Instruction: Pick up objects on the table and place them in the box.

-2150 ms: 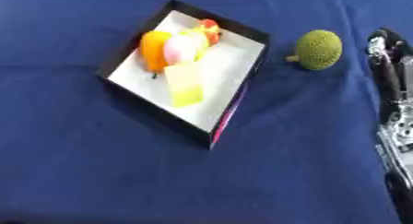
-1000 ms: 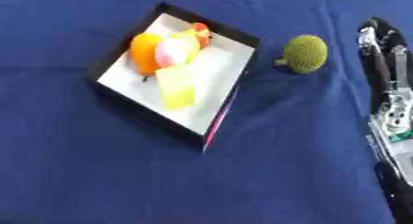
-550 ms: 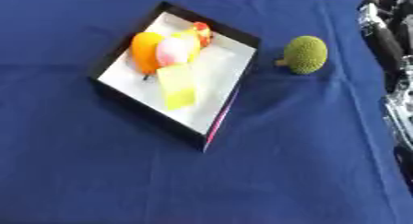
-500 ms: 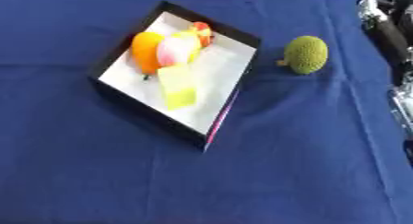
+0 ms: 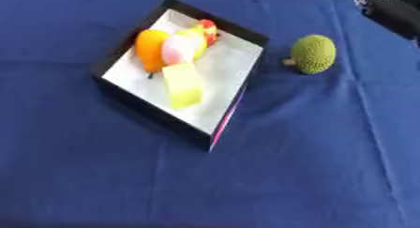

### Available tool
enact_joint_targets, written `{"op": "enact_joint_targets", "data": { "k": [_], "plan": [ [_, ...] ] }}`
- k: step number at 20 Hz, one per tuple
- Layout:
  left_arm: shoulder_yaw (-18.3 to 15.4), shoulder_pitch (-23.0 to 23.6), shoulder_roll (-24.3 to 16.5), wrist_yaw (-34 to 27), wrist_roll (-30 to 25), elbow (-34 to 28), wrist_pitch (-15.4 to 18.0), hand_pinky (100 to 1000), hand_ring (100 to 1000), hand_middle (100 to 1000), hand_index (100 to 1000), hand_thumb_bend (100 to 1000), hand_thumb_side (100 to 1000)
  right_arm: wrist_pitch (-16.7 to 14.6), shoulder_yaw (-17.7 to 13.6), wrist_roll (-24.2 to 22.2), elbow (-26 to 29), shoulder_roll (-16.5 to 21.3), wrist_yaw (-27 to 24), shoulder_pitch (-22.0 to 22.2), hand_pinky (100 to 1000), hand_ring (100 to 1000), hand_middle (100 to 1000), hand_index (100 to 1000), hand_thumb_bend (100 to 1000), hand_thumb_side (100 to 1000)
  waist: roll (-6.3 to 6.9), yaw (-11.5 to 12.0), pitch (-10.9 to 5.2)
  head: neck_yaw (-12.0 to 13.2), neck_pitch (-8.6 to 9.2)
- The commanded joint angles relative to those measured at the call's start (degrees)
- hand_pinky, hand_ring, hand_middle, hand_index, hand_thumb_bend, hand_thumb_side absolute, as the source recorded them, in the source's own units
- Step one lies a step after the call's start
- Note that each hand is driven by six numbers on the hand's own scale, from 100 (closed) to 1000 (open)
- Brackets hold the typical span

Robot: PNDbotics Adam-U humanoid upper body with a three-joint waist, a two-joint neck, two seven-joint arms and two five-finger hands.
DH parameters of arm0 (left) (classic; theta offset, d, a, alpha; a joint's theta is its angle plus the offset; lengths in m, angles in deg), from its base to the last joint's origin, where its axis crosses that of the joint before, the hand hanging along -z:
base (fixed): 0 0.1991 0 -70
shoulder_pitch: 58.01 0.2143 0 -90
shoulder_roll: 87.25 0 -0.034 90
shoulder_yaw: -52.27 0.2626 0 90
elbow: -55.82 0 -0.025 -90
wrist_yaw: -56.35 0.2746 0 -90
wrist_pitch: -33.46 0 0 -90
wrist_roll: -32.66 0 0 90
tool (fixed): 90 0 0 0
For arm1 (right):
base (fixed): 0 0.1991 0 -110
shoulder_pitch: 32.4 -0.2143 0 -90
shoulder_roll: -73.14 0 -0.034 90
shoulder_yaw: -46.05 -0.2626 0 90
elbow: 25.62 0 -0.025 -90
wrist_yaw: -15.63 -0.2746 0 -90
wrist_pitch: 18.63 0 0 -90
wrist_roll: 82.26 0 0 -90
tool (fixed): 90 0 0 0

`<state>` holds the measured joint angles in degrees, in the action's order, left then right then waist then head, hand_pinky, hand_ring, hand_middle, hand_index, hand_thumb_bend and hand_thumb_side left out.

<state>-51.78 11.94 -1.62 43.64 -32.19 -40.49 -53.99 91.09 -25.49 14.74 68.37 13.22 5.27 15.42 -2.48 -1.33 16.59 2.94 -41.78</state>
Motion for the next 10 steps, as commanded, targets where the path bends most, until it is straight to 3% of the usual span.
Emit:
{"op": "enact_joint_targets", "data": {
  "k": [1, 6, 9, 10],
  "plan": [
    [1.09, -0.38, -1.89, 0.2, 3.01, -1.01, -0.01, 724, 791, 868, 877, 194, 708, 0.4, 2.44, -2.94, -2.88, 4.65, 1.23, -3.1, 957, 881, 841, 909, 100, 501, -0.73, 0.02, -2.51, -0.02, 0.06],
    [2.76, -0.14, -2.0, 0.77, 7.49, -1.86, -0.57, 725, 792, 869, 876, 196, 706, -2.05, 7.03, -7.71, -4.57, 6.76, 5.29, -5.17, 961, 919, 878, 937, 100, 523, -0.9, 0.06, -2.48, -0.06, 0.15],
    [3.22, -0.02, -2.04, 0.95, 8.52, -2.18, -0.93, 725, 792, 869, 875, 197, 707, -4.33, 9.33, -10.59, -4.83, 7.34, 7.89, -5.44, 963, 924, 881, 940, 177, 473, -0.99, 0.06, -2.55, -0.15, 0.25],
    [3.26, 0.02, -2.06, 0.96, 8.64, -2.23, -1.0, 724, 792, 868, 874, 196, 706, -5.21, 10.01, -11.53, -4.89, 7.49, 8.77, -5.44, 966, 929, 880, 936, 242, 435, -1.03, 0.07, -2.57, -0.18, 0.29]
  ]
}}
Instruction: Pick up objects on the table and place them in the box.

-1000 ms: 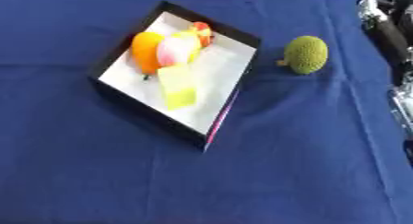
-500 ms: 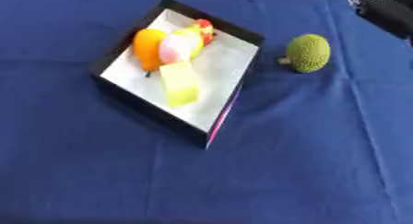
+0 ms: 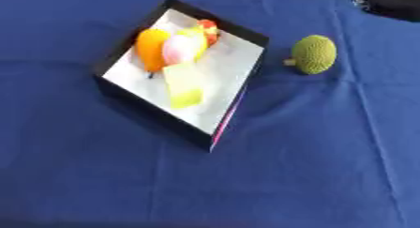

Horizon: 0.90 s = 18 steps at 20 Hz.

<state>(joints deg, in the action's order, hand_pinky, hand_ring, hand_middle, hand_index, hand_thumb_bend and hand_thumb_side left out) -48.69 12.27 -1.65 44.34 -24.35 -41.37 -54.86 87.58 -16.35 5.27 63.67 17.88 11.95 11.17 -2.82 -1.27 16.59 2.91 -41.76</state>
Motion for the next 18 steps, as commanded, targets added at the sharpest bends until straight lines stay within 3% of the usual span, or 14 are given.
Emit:
{"op": "enact_joint_targets", "data": {
  "k": [1, 7, 11, 15, 18],
  "plan": [
    [0.18, -0.28, -2.04, 0.27, 0.88, -1.39, -0.21, 724, 792, 868, 874, 196, 705, -2.57, 1.52, -2.95, -0.24, 2.97, 2.95, -1.18, 967, 930, 881, 935, 270, 407, -0.72, 0.03, -2.58, -0.16, 0.29],
    [0.15, -0.18, -2.08, 0.61, 0.99, -1.78, -0.32, 725, 793, 869, 875, 196, 703, -7.94, 3.38, -8.37, -0.75, 4.03, 8.08, -0.27, 964, 922, 867, 918, 438, 231, -0.83, 0.23, -2.52, -0.04, 0.4],
    [0.14, -0.04, -2.1, 1.04, 1.0, -2.01, -0.43, 725, 793, 868, 874, 196, 701, -10.36, 2.71, -12.2, -0.63, 4.56, 11.23, 0.26, 962, 921, 863, 917, 429, 202, -0.86, 0.34, -2.54, -0.02, 0.33],
    [0.17, 0.13, -2.08, 1.1, 0.88, -2.01, -0.53, 724, 794, 868, 868, 196, 702, -9.87, 0.7, -16.61, -0.84, 4.0, 12.76, -0.71, 953, 909, 851, 913, 413, 115, -0.81, 0.34, -2.63, -0.19, 0.3],
    [0.21, 0.2, -2.02, 1.05, 0.78, -1.93, -0.56, 724, 793, 867, 866, 195, 702, -8.34, -1.14, -19.95, -2.04, 2.86, 13.6, -2.43, 952, 910, 851, 916, 417, 135, -0.76, 0.32, -2.67, -0.45, 0.2]
  ]
}}
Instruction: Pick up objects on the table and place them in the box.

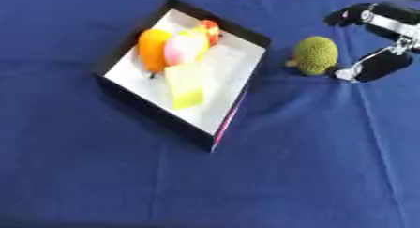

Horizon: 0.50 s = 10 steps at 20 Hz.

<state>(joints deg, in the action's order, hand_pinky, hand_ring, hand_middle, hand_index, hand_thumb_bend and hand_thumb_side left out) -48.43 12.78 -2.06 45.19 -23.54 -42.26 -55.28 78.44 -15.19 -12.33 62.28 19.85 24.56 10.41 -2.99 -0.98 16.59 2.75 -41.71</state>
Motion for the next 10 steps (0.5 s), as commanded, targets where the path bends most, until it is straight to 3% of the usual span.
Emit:
{"op": "enact_joint_targets", "data": {
  "k": [1, 6, 10],
  "plan": [
    [-0.03, -0.29, -1.59, 0.2, -0.08, -1.01, -0.14, 724, 793, 867, 866, 194, 702, 1.05, -2.77, -3.47, -1.14, 0.48, 1.43, -2.27, 952, 910, 852, 915, 417, 137, -0.58, 0.02, -2.67, -0.38, 0.14],
    [-0.07, -0.31, -1.47, 0.15, -0.25, -0.94, -0.18, 724, 793, 867, 865, 193, 701, 0.67, -4.09, -8.9, -4.59, -1.69, 4.36, -4.87, 951, 917, 863, 916, 421, 164, -0.53, 0.15, -2.59, -0.65, 0.18],
    [-0.19, -0.38, -1.36, 0.07, -0.23, -0.95, -0.14, 728, 793, 867, 865, 193, 700, -1.48, -4.45, -13.13, -8.24, -3.61, 7.2, -6.64, 953, 923, 871, 918, 422, 179, -0.44, 0.28, -2.48, -0.89, 0.31]
  ]
}}
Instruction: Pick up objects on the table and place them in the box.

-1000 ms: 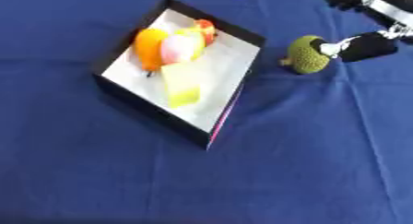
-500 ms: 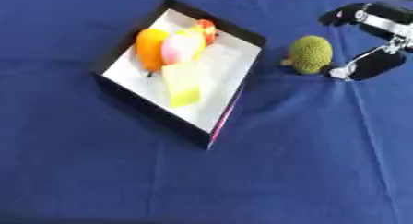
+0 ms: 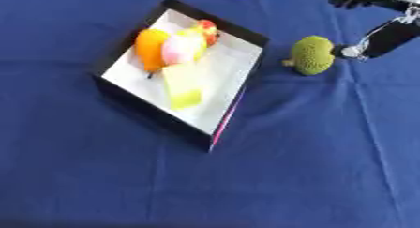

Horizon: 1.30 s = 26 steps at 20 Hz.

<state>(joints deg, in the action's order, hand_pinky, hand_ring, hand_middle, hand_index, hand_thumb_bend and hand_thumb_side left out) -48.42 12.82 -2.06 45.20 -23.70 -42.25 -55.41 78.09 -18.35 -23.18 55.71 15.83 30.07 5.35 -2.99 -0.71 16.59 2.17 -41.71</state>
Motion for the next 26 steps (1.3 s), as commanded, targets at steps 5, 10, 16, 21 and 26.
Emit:
{"op": "enact_joint_targets", "data": {
  "k": [5, 10, 16, 21, 26],
  "plan": [
    [-0.17, -0.51, -1.3, -0.18, -0.12, -0.96, -0.09, 728, 793, 865, 864, 191, 701, -3.86, -1.93, -7.3, -5.71, -2.33, 4.36, -3.65, 954, 923, 871, 920, 419, 161, -0.33, 0.18, -2.28, -0.4, 0.36],
    [-0.18, -0.82, -1.14, -0.33, -0.39, -0.97, -0.09, 731, 783, 866, 866, 192, 700, -6.01, -2.62, -8.84, -10.43, -5.18, 6.69, -5.13, 956, 925, 873, 919, 418, 159, -0.26, 0.41, -2.15, -0.4, 0.39],
    [-0.22, -1.08, -1.06, -0.53, -0.59, -0.95, -0.04, 733, 780, 870, 867, 191, 702, -8.01, -3.22, -8.71, -14.2, -7.52, 8.17, -5.33, 960, 925, 869, 920, 418, 117, -0.17, 0.6, -2.01, -0.17, 0.48],
    [-0.09, -1.24, -0.94, -0.71, -0.83, -0.84, -0.05, 734, 779, 871, 867, 190, 704, -8.98, -3.54, -7.98, -16.84, -9.44, 9.61, -5.25, 961, 925, 869, 922, 413, 124, -0.02, 0.75, -1.83, -0.22, 0.56],
    [-0.07, -1.35, -0.85, -0.86, -0.9, -0.87, -0.02, 734, 779, 872, 867, 189, 705, -9.87, -3.87, -6.99, -18.87, -11.21, 11.74, -5.39, 959, 924, 871, 922, 413, 129, 0.09, 0.89, -1.72, -0.27, 0.78]
  ]
}}
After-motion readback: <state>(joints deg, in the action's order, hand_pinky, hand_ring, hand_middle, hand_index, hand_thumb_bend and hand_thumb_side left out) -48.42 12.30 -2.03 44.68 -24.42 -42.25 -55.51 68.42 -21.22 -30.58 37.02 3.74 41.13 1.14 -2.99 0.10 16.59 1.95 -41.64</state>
